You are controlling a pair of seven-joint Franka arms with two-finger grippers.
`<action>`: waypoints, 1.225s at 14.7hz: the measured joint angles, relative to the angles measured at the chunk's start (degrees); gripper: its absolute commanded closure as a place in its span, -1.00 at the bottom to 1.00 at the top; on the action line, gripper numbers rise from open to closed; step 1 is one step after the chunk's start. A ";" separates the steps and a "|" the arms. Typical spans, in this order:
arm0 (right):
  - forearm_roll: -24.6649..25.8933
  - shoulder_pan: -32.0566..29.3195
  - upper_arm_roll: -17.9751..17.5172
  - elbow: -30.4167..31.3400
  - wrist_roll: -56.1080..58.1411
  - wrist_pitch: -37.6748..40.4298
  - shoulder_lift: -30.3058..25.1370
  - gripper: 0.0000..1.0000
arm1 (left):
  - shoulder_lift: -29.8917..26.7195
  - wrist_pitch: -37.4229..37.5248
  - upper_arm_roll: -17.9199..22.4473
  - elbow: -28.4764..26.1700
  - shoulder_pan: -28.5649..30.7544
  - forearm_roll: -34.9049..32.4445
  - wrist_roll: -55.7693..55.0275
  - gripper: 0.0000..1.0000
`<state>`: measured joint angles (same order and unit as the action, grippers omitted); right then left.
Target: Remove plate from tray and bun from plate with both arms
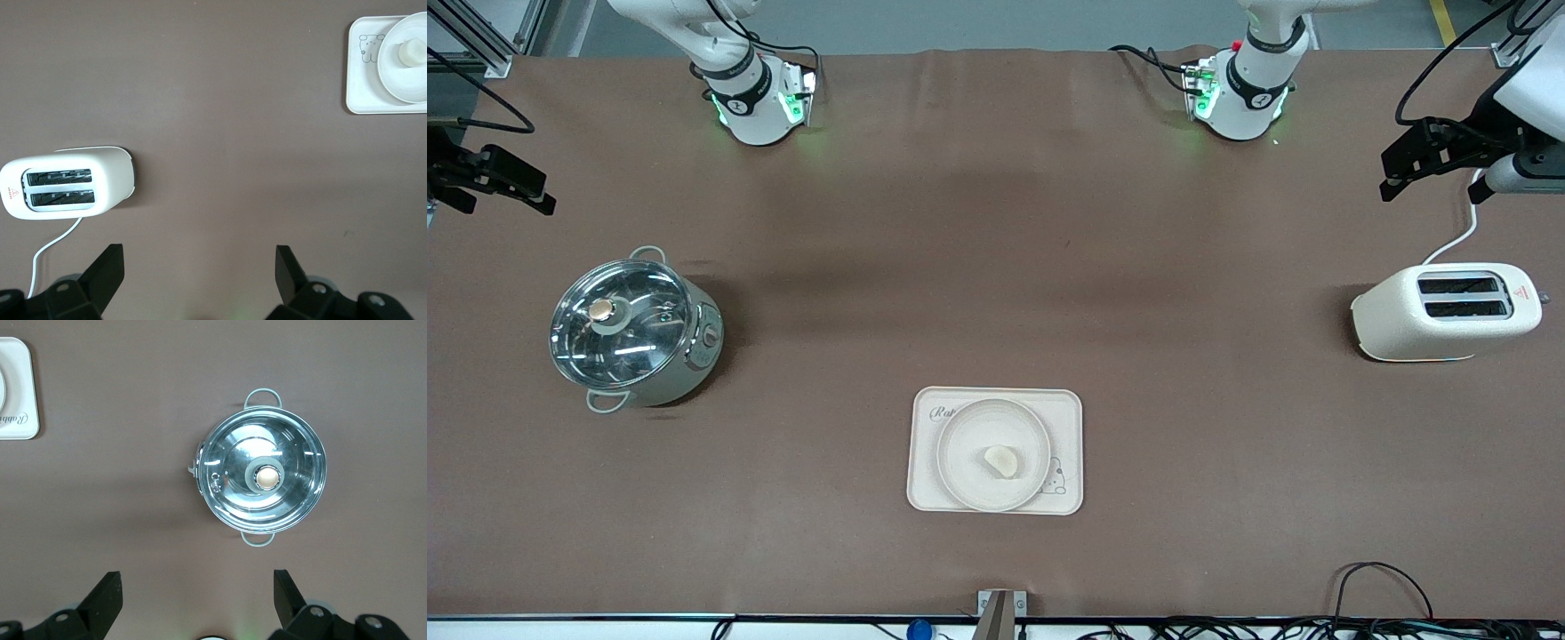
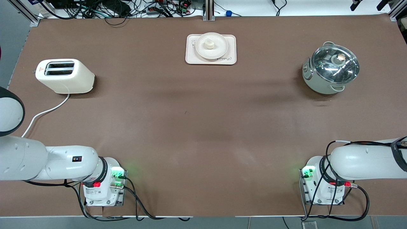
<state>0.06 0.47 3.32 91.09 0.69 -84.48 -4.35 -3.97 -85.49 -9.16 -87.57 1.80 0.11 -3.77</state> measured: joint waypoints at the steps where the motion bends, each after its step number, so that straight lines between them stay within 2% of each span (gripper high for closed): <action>1: 0.01 0.00 0.04 0.00 0.00 -0.03 0.00 -1.00 | 0.14 0.06 -0.01 0.00 -0.01 0.00 0.00 -1.00; 7: 0.32 -0.64 0.60 -0.13 0.01 -0.13 0.00 -1.00 | 1.09 0.33 -0.01 -0.02 0.00 0.00 0.00 -1.00; 14: 0.23 -0.77 0.60 0.00 0.01 -0.08 -0.01 -1.00 | 4.89 0.31 0.02 0.05 0.01 0.00 0.00 -1.00; 18: -1.89 0.58 -0.08 0.71 -0.02 -2.34 0.17 -1.00 | 6.12 -0.71 0.00 0.64 -0.12 -0.02 0.00 -1.00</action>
<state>-1.83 1.05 3.24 91.80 0.67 -86.82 -4.17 2.15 -86.20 -9.16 -86.93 1.67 0.09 -3.77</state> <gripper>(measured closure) 0.000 0.000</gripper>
